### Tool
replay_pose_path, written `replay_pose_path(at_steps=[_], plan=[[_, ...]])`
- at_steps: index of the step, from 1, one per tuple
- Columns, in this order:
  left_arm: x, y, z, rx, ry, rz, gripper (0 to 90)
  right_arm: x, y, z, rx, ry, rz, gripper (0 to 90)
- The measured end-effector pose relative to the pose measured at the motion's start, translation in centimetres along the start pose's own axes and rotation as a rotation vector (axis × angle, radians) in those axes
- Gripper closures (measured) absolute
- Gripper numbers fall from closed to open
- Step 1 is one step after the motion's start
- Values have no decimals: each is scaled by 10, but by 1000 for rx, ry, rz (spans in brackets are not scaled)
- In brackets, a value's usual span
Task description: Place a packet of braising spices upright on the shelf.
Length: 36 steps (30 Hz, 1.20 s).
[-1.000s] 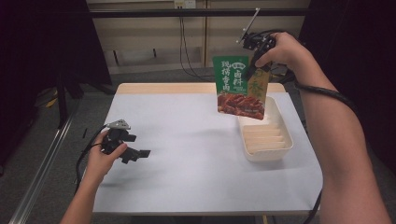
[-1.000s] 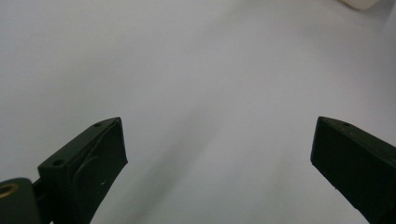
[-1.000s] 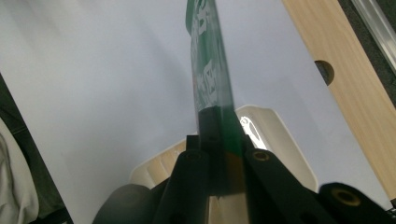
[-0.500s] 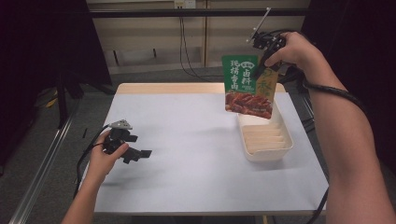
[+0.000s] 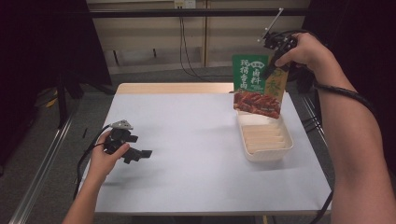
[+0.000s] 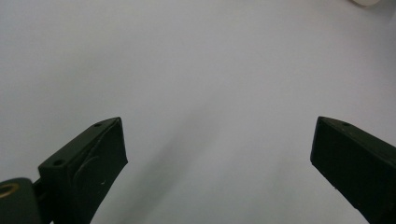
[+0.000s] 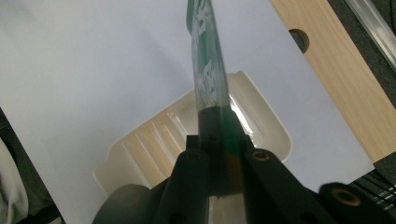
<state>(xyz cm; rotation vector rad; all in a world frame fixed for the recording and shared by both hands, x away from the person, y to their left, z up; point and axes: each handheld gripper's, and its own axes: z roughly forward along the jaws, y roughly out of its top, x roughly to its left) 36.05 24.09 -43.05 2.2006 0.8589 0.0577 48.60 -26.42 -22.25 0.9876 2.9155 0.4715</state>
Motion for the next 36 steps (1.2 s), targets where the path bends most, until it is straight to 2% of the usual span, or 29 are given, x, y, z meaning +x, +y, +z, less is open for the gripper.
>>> replay_pose_path(at_steps=[5,6,10,14,20,25,33,36], plan=[[0,0,0,-2,2,0,35,-5,-6,3,-7,-6,4,900],[0,1,0,5,4,1,35,-8,-9,5,-9,-4,22,900],[0,1,1,2,-1,-2,35,-12,-12,12,2,-14,39,900],[0,1,2,-7,-4,-4,35,-16,-14,18,3,-13,30,900],[0,0,3,-1,0,-1,35,-20,-17,28,17,-15,47,900],[0,0,3,0,2,0,35,-22,-19,33,2,-10,48,900],[0,0,3,-7,10,-3,35,-22,-22,48,14,1,56,900],[0,0,4,10,4,2,35,-23,-25,53,7,7,65,900]])
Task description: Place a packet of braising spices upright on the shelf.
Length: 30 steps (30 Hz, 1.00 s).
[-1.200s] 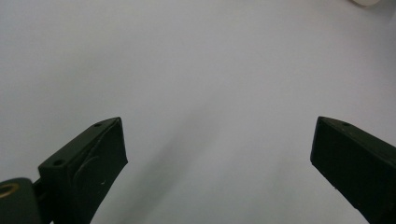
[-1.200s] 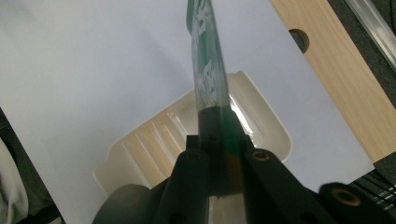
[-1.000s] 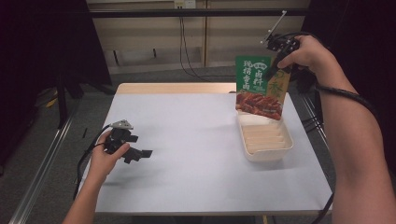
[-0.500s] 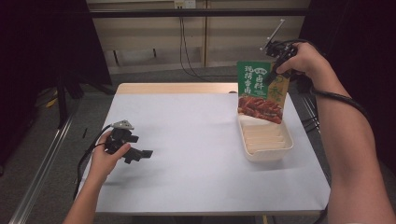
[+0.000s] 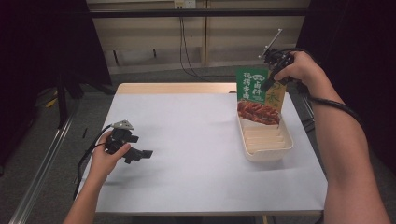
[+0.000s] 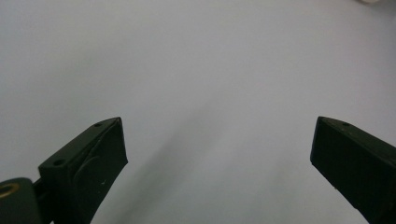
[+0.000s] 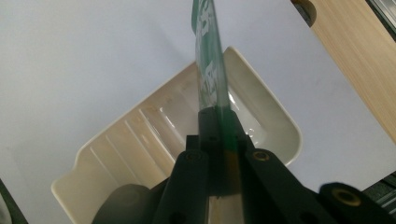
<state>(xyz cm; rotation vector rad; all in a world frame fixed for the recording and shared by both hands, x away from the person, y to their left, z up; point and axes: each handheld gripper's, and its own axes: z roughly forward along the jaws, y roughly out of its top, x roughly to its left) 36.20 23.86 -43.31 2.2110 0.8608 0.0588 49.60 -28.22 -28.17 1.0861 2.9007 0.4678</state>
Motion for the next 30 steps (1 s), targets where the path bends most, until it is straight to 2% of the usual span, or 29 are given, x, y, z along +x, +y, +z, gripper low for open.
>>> replay_pose_path(at_steps=[9,10,12,14,16,18,19,20,22,24,26,28,30], plan=[[-1,-1,1,-2,0,1,36,-4,-6,10,-13,12,3,900],[-1,-1,2,-8,9,1,36,-5,-7,10,-13,11,13,900],[-1,-1,2,-1,-4,3,36,-6,-10,11,-18,13,24,899],[-1,-1,2,-5,6,0,36,-7,-12,10,-21,6,35,895],[0,0,1,-6,-2,-1,36,-8,-15,8,-26,1,49,865],[0,0,2,-6,-3,-2,36,-7,-16,5,-33,-10,58,811],[0,0,2,-5,-4,-1,36,-6,-16,3,-34,-16,88,765],[0,1,2,-2,-4,0,36,-6,-16,1,-35,-26,92,714],[0,1,2,-5,-6,0,36,-4,-16,-2,-26,-51,64,621],[-1,1,2,-8,-8,-1,36,-3,-16,-6,-30,-61,92,528],[-1,1,3,-8,-10,1,36,-2,-16,-11,-25,-75,82,494],[-1,2,3,-9,-17,0,36,1,-15,-15,-26,-81,93,421],[-1,2,3,-12,-11,3,36,2,-15,-22,-25,-93,105,397]])
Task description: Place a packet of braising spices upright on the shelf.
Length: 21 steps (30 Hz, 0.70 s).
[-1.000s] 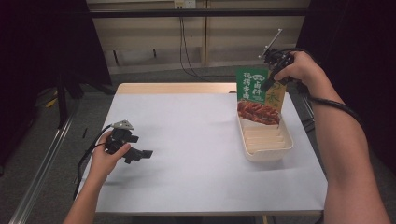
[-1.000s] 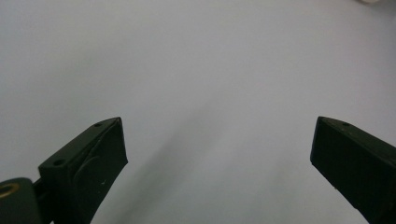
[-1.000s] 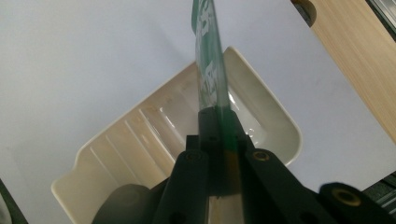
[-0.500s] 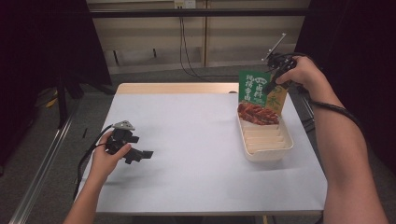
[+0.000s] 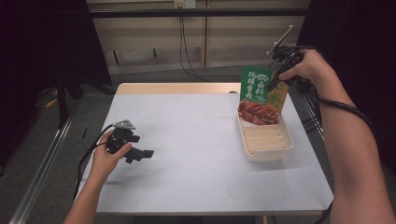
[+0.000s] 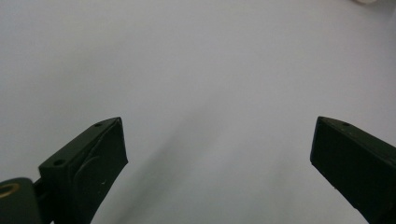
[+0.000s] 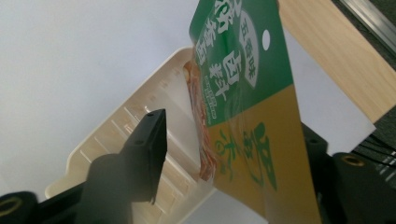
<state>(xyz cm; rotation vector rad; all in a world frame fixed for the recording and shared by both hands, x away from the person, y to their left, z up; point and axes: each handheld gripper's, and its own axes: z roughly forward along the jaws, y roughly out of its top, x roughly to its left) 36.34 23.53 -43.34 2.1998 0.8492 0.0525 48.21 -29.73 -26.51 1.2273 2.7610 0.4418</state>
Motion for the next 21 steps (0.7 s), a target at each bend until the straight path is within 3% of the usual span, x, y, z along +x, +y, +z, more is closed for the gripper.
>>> replay_pose_path(at_steps=[6,17,21], plan=[[0,0,0,6,-8,-1,36,5,2,-16,3,-20,12,323],[0,2,-5,9,-9,9,36,15,15,-41,4,-35,20,279],[0,2,-4,11,-11,11,36,20,19,-47,6,-28,-1,270]])
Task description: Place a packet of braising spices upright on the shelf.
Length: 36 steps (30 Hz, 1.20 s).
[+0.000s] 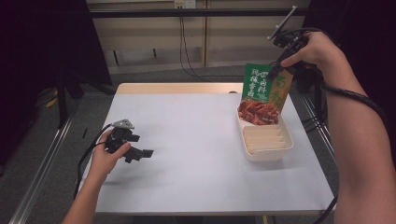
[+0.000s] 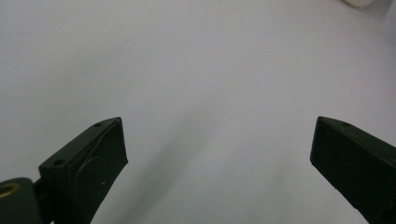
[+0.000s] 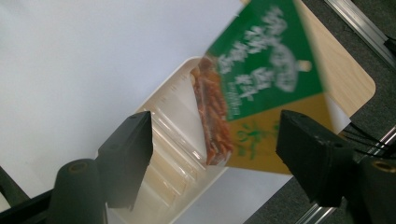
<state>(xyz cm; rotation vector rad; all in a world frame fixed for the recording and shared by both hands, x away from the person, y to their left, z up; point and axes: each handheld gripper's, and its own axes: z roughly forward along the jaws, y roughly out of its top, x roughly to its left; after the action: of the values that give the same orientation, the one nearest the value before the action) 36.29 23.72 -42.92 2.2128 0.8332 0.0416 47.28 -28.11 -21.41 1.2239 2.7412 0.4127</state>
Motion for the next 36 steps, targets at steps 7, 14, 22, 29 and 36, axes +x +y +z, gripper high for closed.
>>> replay_pose_path(at_steps=[7,14,22,29,36], plan=[[0,0,0,-11,0,2,36,11,4,2,-9,18,-13,254],[0,0,-1,-13,-2,4,36,22,4,13,-11,44,-29,241],[-1,0,0,-11,8,6,36,38,6,26,-11,61,-73,231],[-2,-1,0,-10,-2,4,36,54,11,38,-9,81,-101,223],[-2,-1,0,-5,-3,9,36,68,13,53,11,103,-127,217]])
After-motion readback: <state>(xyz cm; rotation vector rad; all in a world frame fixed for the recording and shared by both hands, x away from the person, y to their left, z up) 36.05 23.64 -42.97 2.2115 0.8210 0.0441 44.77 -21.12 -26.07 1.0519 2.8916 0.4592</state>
